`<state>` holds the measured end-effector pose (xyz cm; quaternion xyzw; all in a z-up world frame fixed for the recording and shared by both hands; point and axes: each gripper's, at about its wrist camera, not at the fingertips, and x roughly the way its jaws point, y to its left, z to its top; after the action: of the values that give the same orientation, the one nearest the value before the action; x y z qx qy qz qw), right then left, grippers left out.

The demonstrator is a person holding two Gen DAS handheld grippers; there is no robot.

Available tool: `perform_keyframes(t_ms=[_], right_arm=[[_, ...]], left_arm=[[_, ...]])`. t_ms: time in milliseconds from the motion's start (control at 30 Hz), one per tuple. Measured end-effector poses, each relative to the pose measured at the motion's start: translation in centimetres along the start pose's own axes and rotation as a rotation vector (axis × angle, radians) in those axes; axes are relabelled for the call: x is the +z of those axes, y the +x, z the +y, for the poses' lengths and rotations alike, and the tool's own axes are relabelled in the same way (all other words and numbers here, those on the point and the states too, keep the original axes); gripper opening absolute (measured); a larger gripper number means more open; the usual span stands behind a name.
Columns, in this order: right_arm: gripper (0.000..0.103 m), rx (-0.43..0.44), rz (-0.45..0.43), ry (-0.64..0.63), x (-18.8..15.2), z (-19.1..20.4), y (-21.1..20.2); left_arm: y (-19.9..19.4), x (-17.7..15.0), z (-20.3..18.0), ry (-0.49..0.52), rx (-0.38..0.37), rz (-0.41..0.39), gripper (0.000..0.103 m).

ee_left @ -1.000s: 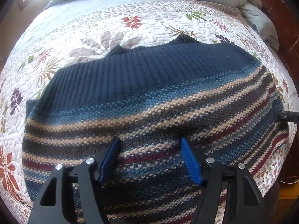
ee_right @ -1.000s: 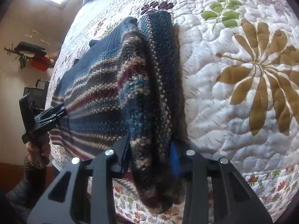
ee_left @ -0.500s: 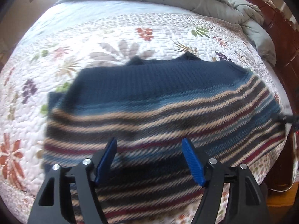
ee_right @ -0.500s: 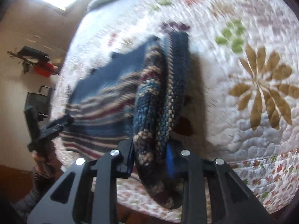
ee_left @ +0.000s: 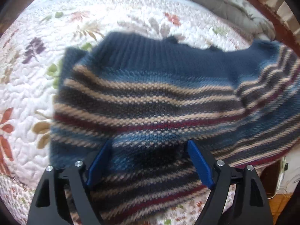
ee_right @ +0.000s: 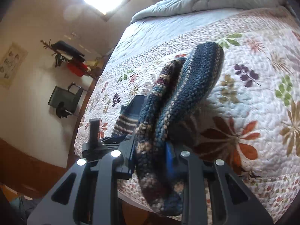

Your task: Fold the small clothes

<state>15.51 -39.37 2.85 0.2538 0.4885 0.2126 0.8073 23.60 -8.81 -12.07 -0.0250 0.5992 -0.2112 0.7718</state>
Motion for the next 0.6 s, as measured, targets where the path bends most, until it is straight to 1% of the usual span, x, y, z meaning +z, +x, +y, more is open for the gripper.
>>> perform_keyframes(t_ms=[67, 100, 133, 200, 233, 333, 367, 500, 600], right_arm=[[0.026, -0.004, 0.016, -0.028, 0.5, 1.5, 1.1], [0.026, -0.002, 0.024, -0.045, 0.4, 2.3, 1.6], [0.026, 0.0, 0.032, -0.06, 0.4, 2.9, 2.2], [0.026, 0.002, 0.054, -0.103, 0.5, 4.7, 3.9], [0.026, 0.002, 0.069, -0.131, 0.4, 5.9, 5.0], [0.025, 0.003, 0.107, -0.181, -0.3, 8.0, 7.8], [0.025, -0.005, 0.132, -0.198, -0.6, 8.8, 9.5], [0.025, -0.032, 0.201, -0.225, -1.9, 9.9, 14.1], [0.025, -0.058, 0.265, -0.241, -3.5, 10.1, 17.8]], left_arm=[[-2.2, -0.3, 0.8, -0.011, -0.022, -0.039, 0.084], [-3.2, -0.4, 1.3, -0.013, -0.019, -0.059, 0.084], [-4.4, -0.5, 2.1, -0.017, 0.002, -0.083, 0.084], [-5.6, -0.8, 3.0, -0.013, 0.027, -0.105, 0.084], [-6.1, -1.1, 3.4, -0.01, 0.037, -0.113, 0.084], [-7.1, -1.8, 4.5, 0.0, 0.103, -0.125, 0.084], [-7.4, -1.8, 5.1, 0.004, 0.113, -0.123, 0.084], [-8.1, -2.1, 6.4, -0.03, 0.096, -0.121, 0.084], [-8.7, -1.9, 6.6, -0.04, 0.097, -0.14, 0.084]])
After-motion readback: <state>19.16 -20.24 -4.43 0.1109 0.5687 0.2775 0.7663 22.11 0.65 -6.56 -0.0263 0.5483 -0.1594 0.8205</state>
